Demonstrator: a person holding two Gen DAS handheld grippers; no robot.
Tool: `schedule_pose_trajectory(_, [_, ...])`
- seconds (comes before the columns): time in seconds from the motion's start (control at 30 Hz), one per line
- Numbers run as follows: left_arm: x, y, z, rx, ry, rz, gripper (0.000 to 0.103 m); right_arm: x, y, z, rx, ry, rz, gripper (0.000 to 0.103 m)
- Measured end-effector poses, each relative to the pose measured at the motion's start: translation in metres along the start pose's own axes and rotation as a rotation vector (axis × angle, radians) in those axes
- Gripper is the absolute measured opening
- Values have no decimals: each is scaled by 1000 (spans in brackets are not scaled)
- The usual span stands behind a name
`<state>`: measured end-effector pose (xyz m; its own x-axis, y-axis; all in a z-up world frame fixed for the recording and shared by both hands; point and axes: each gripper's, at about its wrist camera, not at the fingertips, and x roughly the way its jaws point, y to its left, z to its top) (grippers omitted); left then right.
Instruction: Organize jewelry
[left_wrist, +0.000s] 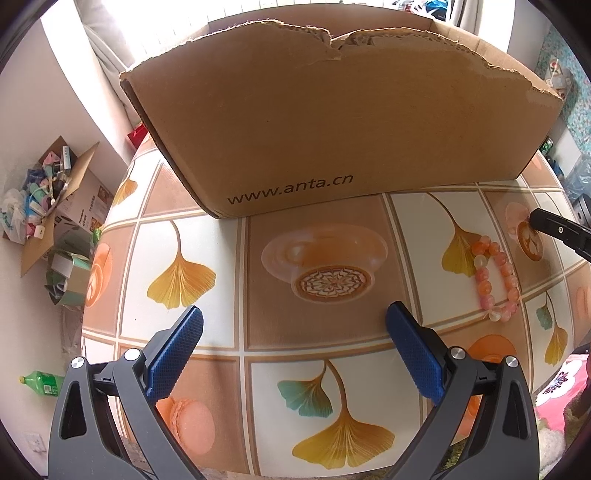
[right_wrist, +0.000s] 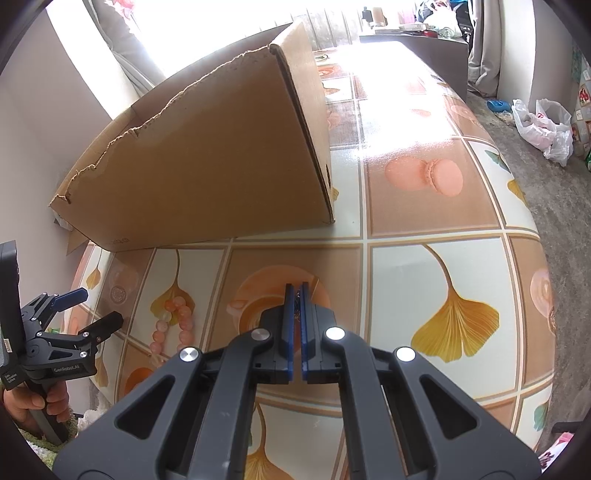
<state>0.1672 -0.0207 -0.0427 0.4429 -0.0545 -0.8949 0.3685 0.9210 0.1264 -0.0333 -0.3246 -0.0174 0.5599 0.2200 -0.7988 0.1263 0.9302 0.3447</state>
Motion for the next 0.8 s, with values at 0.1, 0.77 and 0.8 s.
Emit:
schedule_pose_trajectory(0.1, [6,-1,12,1,-1,9,97,0,-1,0,-2,-2,7,2])
schedule_pose_trajectory(0.77, [-8,-10,71,30,-232,-234,91,-1,-4,-3,-4,-48,36,2])
schedule_pose_trajectory(0.8, [-7,-15,76,47,-245,-245,88,-1,-4,-4,-7,-51,37,2])
